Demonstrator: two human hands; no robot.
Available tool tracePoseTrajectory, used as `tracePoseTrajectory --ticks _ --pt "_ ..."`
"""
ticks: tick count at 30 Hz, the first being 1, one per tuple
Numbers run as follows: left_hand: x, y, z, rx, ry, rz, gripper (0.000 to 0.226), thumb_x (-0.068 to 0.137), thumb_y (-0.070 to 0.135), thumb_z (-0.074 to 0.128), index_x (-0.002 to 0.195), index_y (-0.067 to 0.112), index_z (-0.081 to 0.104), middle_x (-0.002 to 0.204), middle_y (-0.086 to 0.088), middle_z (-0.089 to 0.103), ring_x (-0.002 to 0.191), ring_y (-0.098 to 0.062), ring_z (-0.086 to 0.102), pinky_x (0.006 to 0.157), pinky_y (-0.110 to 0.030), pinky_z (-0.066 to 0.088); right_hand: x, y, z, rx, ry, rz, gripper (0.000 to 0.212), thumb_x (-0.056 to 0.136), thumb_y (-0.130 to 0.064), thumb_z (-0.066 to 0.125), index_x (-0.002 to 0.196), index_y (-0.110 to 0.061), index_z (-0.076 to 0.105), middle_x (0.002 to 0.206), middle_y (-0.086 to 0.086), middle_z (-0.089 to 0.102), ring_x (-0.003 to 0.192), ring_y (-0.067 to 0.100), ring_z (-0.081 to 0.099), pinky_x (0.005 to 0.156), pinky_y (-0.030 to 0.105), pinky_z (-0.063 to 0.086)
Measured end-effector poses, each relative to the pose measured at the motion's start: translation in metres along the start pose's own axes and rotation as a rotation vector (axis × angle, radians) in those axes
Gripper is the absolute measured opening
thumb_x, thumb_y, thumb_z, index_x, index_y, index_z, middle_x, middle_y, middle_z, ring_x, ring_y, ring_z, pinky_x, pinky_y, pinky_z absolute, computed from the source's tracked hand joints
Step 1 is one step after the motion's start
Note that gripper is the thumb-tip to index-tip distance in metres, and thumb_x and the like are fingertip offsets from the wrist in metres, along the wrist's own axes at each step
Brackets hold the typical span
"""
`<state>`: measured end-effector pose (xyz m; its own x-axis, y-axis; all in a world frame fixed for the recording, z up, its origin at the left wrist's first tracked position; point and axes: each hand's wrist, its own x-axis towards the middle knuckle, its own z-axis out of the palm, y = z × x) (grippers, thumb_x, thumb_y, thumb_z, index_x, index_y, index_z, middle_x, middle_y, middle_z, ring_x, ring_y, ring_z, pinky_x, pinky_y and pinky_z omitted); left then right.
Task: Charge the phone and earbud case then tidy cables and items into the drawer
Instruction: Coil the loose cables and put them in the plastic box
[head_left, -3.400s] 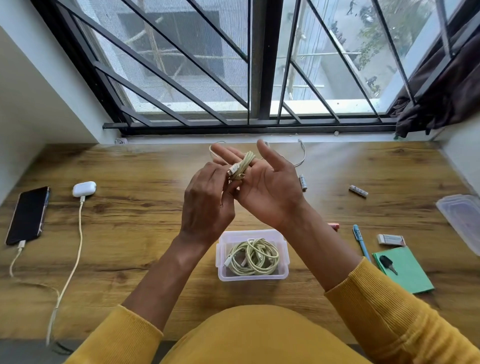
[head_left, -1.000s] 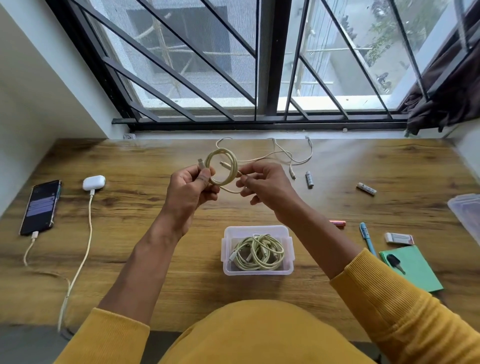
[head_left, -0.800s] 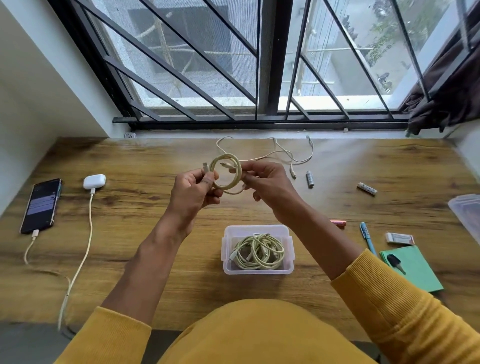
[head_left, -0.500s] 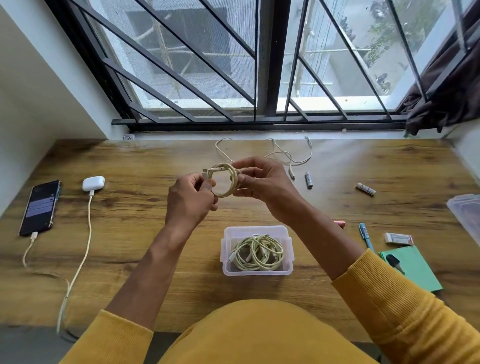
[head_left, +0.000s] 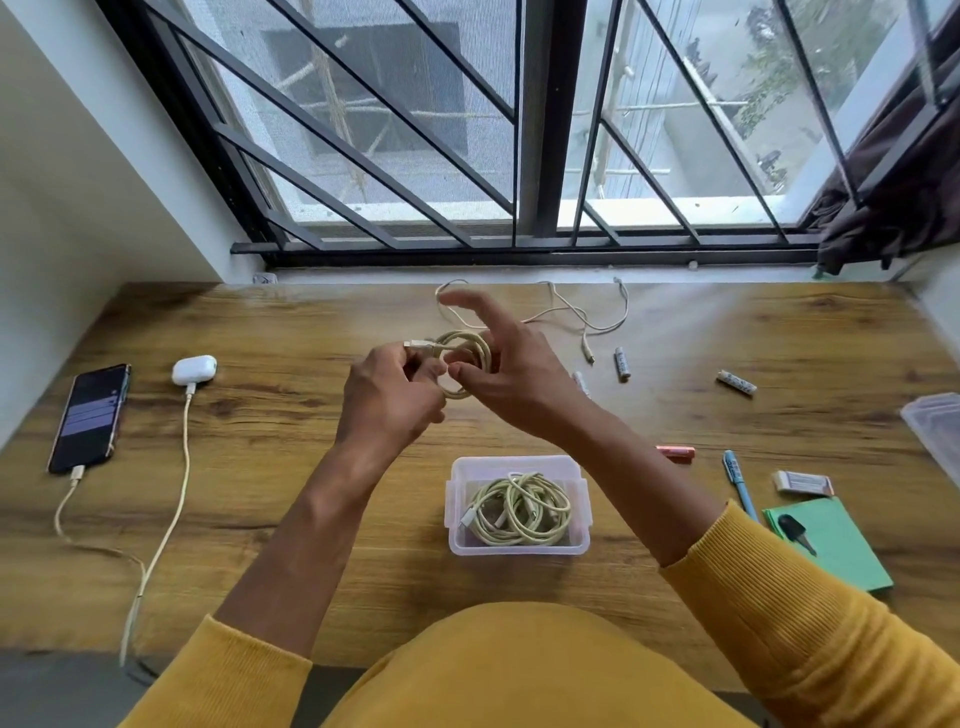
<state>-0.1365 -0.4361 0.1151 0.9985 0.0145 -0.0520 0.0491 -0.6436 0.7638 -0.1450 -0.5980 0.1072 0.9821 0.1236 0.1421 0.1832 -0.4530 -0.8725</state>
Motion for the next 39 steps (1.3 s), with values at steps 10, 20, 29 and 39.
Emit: tracePoseTrajectory --ticks 10,20,29,39 --pt "-0.001 -0.003 0.007 0.009 -0.032 -0.041 0.016 0.103 0.018 0.065 0.090 0.015 0.074 0.070 -0.002 0.076 0.053 -0.009 0.074 0.064 -0.033 0.066 0.007 0.010 0.004 0.172 0.123 0.116 0.010 0.095 -0.009 0.073 0.097 -0.016 0.079 0.090 0.001 0.075 0.077 0.015 0.074 0.072 0.050 0.066" --pt "0.007 -0.009 0.003 0.007 0.056 -0.115 0.023 0.104 0.019 0.059 0.089 0.010 0.075 0.070 -0.006 0.076 0.051 -0.009 0.073 0.051 -0.023 0.059 0.000 -0.001 -0.011 0.429 0.147 0.009 0.010 0.095 -0.007 0.074 0.104 -0.006 0.073 0.098 0.015 0.077 0.094 0.022 0.072 0.088 0.038 0.057" --pt "0.007 -0.009 -0.012 -0.041 0.111 0.098 0.013 0.109 0.020 0.057 0.105 0.018 0.069 0.077 -0.001 0.074 0.057 -0.003 0.072 0.050 -0.014 0.054 -0.003 0.005 -0.016 0.775 0.308 0.371 0.012 0.099 0.006 0.062 0.111 0.005 0.065 0.095 0.022 0.069 0.086 0.033 0.072 0.076 0.043 0.066" --pt "0.009 -0.010 -0.010 -0.140 0.034 0.175 0.017 0.109 0.017 0.056 0.098 0.016 0.070 0.072 -0.004 0.074 0.060 -0.013 0.074 0.059 -0.030 0.062 0.003 0.017 -0.013 0.408 0.115 0.455 0.018 0.092 0.011 0.066 0.104 0.002 0.076 0.079 0.015 0.070 0.070 0.023 0.067 0.059 0.031 0.062"
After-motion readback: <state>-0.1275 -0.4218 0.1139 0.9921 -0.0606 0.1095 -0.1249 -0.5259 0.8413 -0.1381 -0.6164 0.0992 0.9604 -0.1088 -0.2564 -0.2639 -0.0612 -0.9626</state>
